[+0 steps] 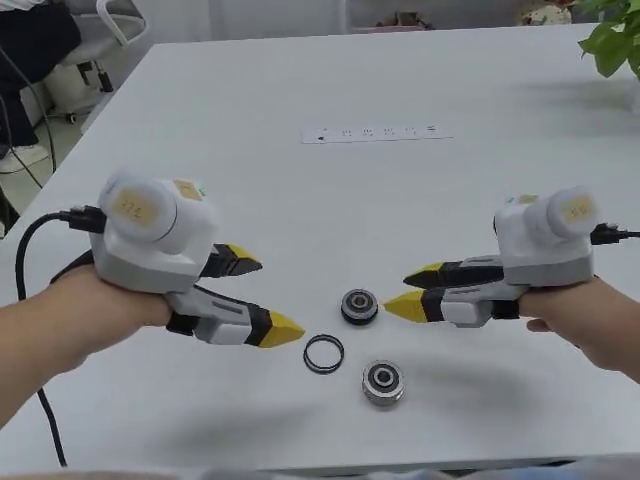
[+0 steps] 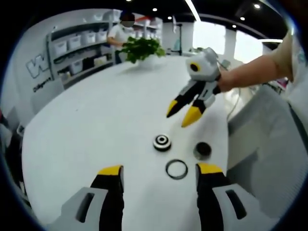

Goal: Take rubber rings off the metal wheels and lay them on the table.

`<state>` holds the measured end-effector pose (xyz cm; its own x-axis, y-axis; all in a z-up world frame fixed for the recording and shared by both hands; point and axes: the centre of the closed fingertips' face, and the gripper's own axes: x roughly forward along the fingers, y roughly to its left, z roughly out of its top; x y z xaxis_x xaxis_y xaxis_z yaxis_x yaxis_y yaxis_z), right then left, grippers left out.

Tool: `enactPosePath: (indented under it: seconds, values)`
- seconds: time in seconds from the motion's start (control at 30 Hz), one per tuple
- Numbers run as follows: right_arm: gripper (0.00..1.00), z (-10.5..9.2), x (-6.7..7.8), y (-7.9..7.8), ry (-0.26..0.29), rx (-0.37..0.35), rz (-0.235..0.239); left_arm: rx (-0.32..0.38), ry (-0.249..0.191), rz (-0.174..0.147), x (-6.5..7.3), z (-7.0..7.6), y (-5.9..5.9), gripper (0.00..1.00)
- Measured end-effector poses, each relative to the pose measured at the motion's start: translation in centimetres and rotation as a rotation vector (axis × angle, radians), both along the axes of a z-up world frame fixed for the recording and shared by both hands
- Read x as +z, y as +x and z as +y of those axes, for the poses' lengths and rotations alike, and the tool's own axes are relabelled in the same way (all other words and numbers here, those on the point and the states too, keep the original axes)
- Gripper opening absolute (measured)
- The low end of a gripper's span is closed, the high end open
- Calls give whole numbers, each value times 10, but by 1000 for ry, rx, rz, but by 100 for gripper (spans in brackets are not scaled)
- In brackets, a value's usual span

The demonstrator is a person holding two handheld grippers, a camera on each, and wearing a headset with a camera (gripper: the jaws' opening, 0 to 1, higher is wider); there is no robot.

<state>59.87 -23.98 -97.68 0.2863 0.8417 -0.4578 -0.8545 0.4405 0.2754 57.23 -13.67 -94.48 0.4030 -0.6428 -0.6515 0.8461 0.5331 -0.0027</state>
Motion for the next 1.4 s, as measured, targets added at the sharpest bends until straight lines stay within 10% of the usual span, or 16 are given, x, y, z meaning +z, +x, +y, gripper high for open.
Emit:
enactPosePath:
  seconds: [1.4]
  values:
    - [21, 18, -41, 7, -71, 103, -47, -74, -26, 42, -39, -52, 29, 43]
